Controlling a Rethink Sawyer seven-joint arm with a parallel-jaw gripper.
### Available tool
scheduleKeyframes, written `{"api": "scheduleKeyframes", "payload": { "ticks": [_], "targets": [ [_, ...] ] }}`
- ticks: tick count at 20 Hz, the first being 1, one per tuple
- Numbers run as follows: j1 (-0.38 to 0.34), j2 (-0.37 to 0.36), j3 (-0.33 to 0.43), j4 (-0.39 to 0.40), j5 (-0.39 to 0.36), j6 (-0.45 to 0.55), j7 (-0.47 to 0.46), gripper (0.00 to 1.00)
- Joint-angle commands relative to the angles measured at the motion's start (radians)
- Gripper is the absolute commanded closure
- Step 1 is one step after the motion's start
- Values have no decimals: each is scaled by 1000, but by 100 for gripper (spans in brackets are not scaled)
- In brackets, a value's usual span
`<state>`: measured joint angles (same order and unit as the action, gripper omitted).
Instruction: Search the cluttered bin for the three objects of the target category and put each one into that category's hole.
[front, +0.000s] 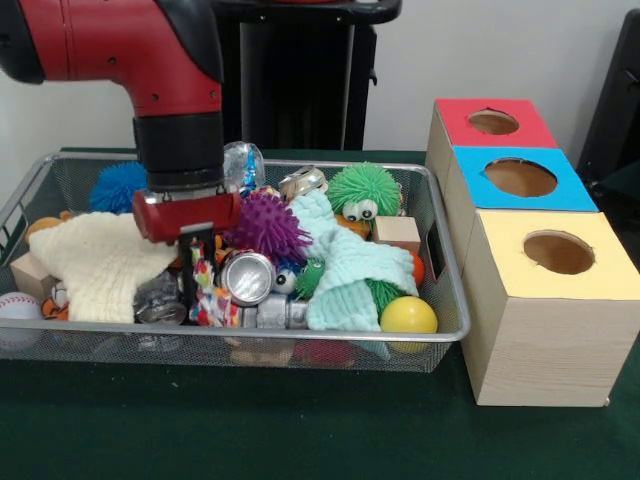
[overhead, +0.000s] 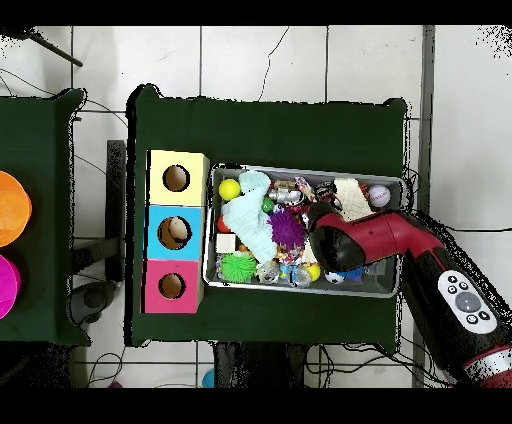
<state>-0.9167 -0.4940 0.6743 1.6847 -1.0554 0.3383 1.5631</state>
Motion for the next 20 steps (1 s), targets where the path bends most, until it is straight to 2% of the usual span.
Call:
{"api": "scheduleKeyframes", "payload": {
  "ticks": [1,5,10,15,20],
  "targets": [
    [-10,-252,67,220,218,190,-43,100],
    [17,-325,66,245,337,250,-21,100],
    [53,-342,40,255,406,258,16,100],
    [95,-309,-10,308,461,162,144,100],
    [213,-290,-101,337,524,47,307,100]
  ]
}}
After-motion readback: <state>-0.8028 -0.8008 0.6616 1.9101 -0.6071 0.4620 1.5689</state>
